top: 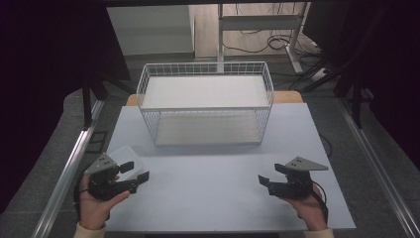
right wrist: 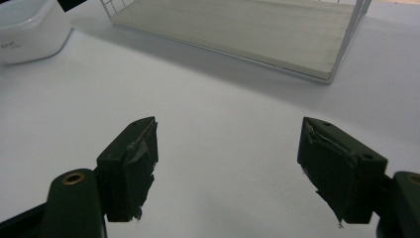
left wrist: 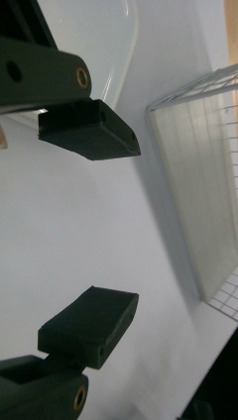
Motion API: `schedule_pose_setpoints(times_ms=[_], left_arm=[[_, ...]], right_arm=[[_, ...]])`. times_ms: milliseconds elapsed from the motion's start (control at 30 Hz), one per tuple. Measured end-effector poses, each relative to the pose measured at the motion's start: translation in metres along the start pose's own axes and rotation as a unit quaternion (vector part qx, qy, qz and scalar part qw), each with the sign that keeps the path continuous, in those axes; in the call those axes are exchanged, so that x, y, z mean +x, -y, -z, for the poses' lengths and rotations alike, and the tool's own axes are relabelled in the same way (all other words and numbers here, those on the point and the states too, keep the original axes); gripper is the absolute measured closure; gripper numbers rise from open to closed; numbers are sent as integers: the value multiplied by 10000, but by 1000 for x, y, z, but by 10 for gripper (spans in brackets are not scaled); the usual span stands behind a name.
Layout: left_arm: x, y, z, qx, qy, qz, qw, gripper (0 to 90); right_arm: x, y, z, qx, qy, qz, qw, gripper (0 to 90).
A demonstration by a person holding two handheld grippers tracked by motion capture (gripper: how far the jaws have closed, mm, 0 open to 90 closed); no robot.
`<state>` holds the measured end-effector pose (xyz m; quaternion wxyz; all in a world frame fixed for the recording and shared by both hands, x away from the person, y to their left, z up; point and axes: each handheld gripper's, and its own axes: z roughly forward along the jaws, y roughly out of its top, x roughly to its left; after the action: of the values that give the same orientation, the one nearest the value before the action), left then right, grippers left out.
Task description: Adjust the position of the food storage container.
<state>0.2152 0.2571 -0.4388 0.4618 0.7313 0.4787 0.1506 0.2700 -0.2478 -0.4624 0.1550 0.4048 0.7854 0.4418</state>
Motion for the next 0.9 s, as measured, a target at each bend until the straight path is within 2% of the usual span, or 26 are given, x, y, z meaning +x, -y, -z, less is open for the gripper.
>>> schedule_pose_setpoints(times_ms=[200, 433, 700, 900], left_arm=[[3, -9, 12, -23, -159, -49, 9999, 316], [10, -16, 14, 67, -233, -126, 9996, 333], [45, -15, 17, 220, -655, -42, 9976, 399], [70, -15, 17, 342, -853, 62, 9957, 407]], right_arm=[[4, 1, 0, -3, 9, 43, 10000, 243], [2, 1, 3, -38, 70, -2, 10000, 245], [-2, 3, 4, -7, 150, -74, 9999, 247], [-3, 4, 4, -6, 174, -111, 9998, 247]])
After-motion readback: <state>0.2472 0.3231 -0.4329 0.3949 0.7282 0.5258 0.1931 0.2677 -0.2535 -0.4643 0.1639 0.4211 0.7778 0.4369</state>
